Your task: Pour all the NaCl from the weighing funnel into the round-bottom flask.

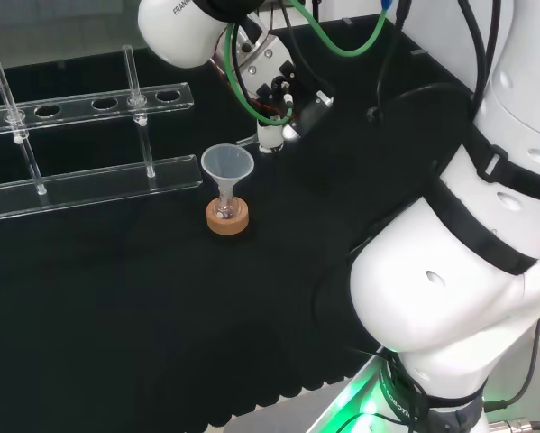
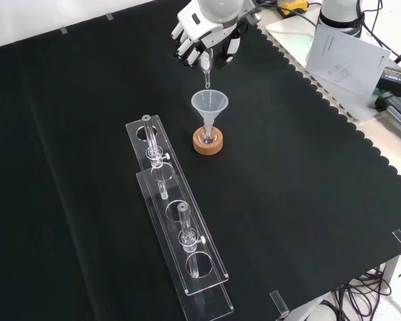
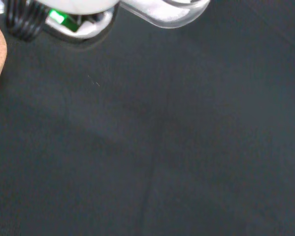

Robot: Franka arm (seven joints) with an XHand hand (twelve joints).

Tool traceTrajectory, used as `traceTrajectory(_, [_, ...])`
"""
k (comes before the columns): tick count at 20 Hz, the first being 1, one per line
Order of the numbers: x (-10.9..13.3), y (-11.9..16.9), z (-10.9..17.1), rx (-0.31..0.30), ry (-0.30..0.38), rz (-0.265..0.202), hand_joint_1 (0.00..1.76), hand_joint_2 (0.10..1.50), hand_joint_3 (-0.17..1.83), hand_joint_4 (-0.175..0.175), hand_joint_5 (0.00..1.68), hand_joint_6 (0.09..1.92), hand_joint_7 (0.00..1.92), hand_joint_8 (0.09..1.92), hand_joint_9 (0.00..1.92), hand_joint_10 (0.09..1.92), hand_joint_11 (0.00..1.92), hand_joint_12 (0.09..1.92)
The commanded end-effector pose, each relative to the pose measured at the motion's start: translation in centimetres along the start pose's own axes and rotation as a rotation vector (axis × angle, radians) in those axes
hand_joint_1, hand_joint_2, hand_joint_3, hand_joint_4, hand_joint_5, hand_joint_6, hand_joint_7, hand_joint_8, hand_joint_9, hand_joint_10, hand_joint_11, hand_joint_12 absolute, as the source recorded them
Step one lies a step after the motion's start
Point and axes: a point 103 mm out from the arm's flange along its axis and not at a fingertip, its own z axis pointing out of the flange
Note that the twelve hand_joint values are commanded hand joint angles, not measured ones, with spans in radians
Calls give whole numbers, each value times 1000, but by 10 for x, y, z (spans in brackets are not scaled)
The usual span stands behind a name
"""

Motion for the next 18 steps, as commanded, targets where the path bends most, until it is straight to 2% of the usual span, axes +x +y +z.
traceTrajectory(1, [2,0,-4,9,-24,-1,1102,694,642,175,1199,799,721,666,1080,349,779,1082])
traceTrajectory(18, [9,1,-11,50,-115,6,1103,692,644,175,1201,797,720,663,1084,340,781,1079])
